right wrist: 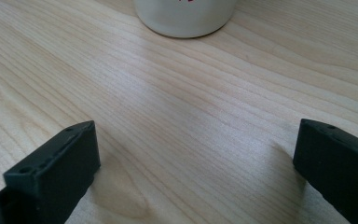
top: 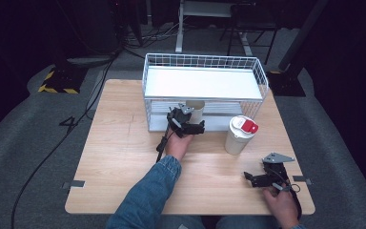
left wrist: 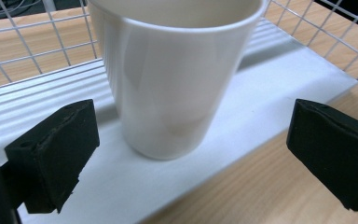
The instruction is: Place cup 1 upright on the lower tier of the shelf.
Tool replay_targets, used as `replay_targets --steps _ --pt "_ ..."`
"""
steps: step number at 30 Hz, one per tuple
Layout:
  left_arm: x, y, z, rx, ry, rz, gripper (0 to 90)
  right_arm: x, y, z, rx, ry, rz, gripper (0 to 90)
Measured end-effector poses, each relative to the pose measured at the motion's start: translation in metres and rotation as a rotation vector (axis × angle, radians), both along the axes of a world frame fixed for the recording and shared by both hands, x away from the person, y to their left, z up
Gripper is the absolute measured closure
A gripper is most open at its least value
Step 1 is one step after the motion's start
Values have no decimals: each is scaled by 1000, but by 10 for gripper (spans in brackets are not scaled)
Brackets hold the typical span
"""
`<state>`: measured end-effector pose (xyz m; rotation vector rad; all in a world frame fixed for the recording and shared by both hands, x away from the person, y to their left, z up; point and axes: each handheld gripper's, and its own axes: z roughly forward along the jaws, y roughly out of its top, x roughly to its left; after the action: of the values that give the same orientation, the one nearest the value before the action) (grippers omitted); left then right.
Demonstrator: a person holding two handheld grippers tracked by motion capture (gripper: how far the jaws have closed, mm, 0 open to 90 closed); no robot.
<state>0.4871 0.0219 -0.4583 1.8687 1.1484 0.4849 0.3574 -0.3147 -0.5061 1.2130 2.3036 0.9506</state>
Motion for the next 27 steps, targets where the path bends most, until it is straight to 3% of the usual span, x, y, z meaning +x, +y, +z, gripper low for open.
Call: replay_targets --steps 6,15,21,27 --pt "-17 5 6 25 -15 -17 34 0 1 0 1 2 -1 4" --pt "-46 17 23 25 -65 -39 39 0 2 0 2 1 -2 4" --pt "-58 26 32 44 -89 -60 42 1 2 0 1 0 -1 4" --pt "-75 40 43 30 -101 -97 48 1 2 0 1 0 -1 4"
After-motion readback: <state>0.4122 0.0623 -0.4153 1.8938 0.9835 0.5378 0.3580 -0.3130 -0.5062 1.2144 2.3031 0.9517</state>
